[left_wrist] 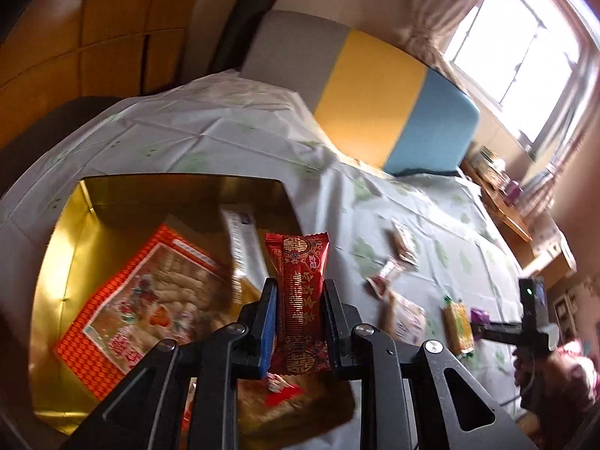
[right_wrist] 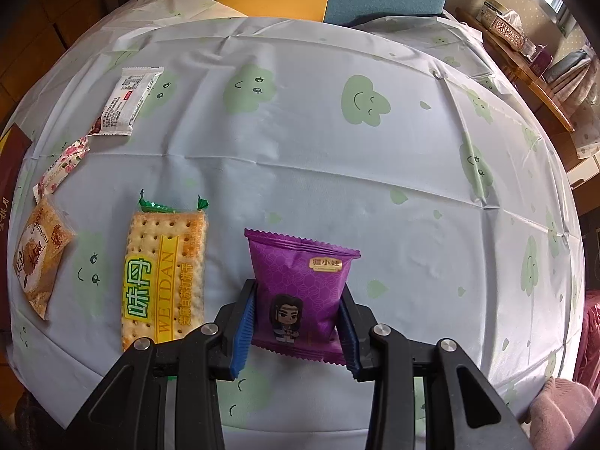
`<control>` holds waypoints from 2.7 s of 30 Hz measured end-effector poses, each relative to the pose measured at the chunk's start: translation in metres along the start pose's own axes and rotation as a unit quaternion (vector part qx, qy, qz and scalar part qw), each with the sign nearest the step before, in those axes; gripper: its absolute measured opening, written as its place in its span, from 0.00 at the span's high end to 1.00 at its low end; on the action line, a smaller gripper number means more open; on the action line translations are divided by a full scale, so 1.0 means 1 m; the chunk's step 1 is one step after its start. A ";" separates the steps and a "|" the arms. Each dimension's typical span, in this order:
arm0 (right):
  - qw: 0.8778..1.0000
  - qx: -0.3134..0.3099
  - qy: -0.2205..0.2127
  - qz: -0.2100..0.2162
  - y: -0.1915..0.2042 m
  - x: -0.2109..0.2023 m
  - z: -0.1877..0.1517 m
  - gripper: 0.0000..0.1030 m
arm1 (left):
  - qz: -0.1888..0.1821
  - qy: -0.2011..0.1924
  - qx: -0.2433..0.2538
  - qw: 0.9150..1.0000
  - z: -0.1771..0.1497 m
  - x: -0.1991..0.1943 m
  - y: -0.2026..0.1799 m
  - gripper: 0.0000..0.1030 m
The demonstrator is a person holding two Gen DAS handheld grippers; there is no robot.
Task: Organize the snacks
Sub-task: 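Drop the red candy into the tin with the left gripper while the right holds the purple bag, then carry the purple bag with the right gripper into the gold tin and release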
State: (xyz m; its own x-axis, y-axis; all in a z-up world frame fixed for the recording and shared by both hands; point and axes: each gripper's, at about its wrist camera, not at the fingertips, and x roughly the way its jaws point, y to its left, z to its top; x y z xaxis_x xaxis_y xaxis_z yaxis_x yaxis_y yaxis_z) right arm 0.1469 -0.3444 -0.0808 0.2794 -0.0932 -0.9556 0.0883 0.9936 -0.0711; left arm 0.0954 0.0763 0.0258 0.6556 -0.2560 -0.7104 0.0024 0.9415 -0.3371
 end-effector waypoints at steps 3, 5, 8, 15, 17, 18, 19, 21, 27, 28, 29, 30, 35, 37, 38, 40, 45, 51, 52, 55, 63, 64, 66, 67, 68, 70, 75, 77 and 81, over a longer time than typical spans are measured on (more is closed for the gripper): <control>1.000 0.000 0.000 0.000 0.000 0.000 0.000 0.61 | 0.022 0.013 -0.033 0.999 0.022 0.021 0.028 0.78; 1.000 -0.001 0.000 0.000 -0.001 -0.001 0.001 0.61 | 0.029 0.016 -0.040 0.999 0.037 0.035 0.038 0.78; 1.000 0.000 0.000 0.000 -0.001 -0.001 0.001 0.61 | 0.040 0.022 -0.061 0.997 0.052 0.058 0.051 0.77; 1.000 0.000 0.000 0.000 -0.001 0.000 0.001 0.61 | 0.063 0.034 -0.104 0.992 0.054 0.076 0.073 0.51; 1.000 -0.002 0.000 -0.001 -0.001 0.000 0.001 0.61 | 0.077 0.029 -0.097 0.992 0.046 0.069 0.071 0.52; 1.000 -0.003 0.000 -0.002 -0.001 0.000 0.001 0.61 | 0.083 0.028 -0.089 0.992 0.042 0.065 0.068 0.52; 1.000 -0.004 0.000 -0.003 0.000 0.000 0.001 0.61 | 0.089 0.026 -0.079 0.993 0.036 0.061 0.064 0.52; 1.000 -0.007 -0.001 -0.005 0.001 0.000 0.000 0.61 | 0.102 0.021 -0.062 0.993 0.026 0.054 0.057 0.52; 1.000 -0.012 -0.003 -0.010 0.003 -0.002 -0.001 0.61 | 0.126 0.028 -0.033 0.991 -0.003 0.040 0.040 0.52; 1.000 -0.012 -0.003 -0.010 0.003 -0.002 -0.001 0.61 | 0.128 0.031 -0.033 0.991 -0.007 0.038 0.039 0.52; 1.000 -0.011 -0.003 -0.010 0.003 -0.002 -0.002 0.61 | 0.132 0.033 -0.033 0.990 -0.010 0.036 0.038 0.52; 1.000 -0.010 -0.003 -0.009 0.003 -0.002 -0.002 0.61 | 0.136 0.032 -0.033 0.990 -0.013 0.034 0.038 0.52; 1.000 -0.013 -0.004 -0.012 0.003 -0.002 -0.002 0.61 | 0.162 0.018 -0.020 0.986 -0.028 0.020 0.033 0.50; 1.000 -0.015 -0.005 -0.014 0.004 -0.003 -0.001 0.61 | 0.171 0.014 -0.013 0.985 -0.033 0.017 0.031 0.50; 1.000 -0.016 -0.005 -0.016 0.004 -0.003 -0.002 0.61 | 0.174 0.013 -0.011 0.985 -0.037 0.015 0.031 0.50; 1.000 -0.018 -0.006 -0.017 0.006 -0.004 -0.002 0.61 | 0.175 0.015 -0.011 0.984 -0.042 0.012 0.032 0.50; 1.000 -0.021 -0.007 -0.021 0.008 -0.004 -0.003 0.61 | 0.183 0.017 -0.009 0.983 -0.053 0.007 0.034 0.50; 0.999 -0.024 -0.008 -0.025 0.010 -0.004 -0.004 0.60 | 0.195 0.015 -0.004 0.981 -0.061 0.003 0.033 0.42; 0.999 -0.025 -0.008 -0.025 0.011 -0.004 -0.004 0.60 | 0.198 0.014 -0.003 0.980 -0.062 0.002 0.033 0.41; 0.999 -0.024 -0.008 -0.025 0.011 -0.004 -0.004 0.60 | 0.199 0.016 -0.001 0.980 -0.066 0.001 0.033 0.41; 0.999 -0.035 -0.012 -0.033 0.013 -0.005 -0.006 0.60 | 0.198 0.019 -0.004 0.980 -0.072 -0.001 0.033 0.37; 0.999 -0.037 -0.013 -0.034 0.014 -0.005 -0.007 0.61 | 0.200 0.019 -0.004 0.980 -0.072 -0.002 0.033 0.35; 0.998 -0.039 -0.014 -0.036 0.015 -0.005 -0.008 0.61 | 0.204 0.016 -0.007 0.979 -0.073 -0.004 0.034 0.35; 0.998 -0.040 -0.015 -0.036 0.016 -0.006 -0.008 0.61 | 0.206 0.017 -0.006 0.978 -0.073 -0.004 0.035 0.35; 0.998 -0.040 -0.015 -0.036 0.016 -0.007 -0.009 0.61 | 0.211 0.019 -0.004 0.977 -0.074 -0.003 0.035 0.35; 0.998 -0.040 -0.015 -0.036 0.017 -0.008 -0.009 0.61 | 0.217 0.021 -0.001 0.976 -0.075 -0.003 0.036 0.35; 0.998 -0.041 -0.016 -0.037 0.016 -0.008 -0.010 0.61 | 0.218 0.023 -0.006 0.976 -0.078 -0.004 0.041 0.35; 0.998 -0.040 -0.016 -0.035 0.016 -0.008 -0.010 0.61 | 0.219 0.022 -0.009 0.975 -0.078 -0.006 0.043 0.35; 0.999 -0.026 -0.025 -0.022 0.010 -0.014 -0.007 0.62 | 0.218 0.015 -0.025 0.976 -0.076 -0.010 0.053 0.35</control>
State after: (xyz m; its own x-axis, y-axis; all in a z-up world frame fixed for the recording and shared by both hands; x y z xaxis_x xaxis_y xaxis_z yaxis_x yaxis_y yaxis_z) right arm 0.1374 -0.3324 -0.0702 0.3232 -0.1385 -0.9361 0.0516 0.9903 -0.1287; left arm 0.0320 0.1122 -0.0320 0.5629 0.1590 -0.8111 -0.3094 0.9505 -0.0285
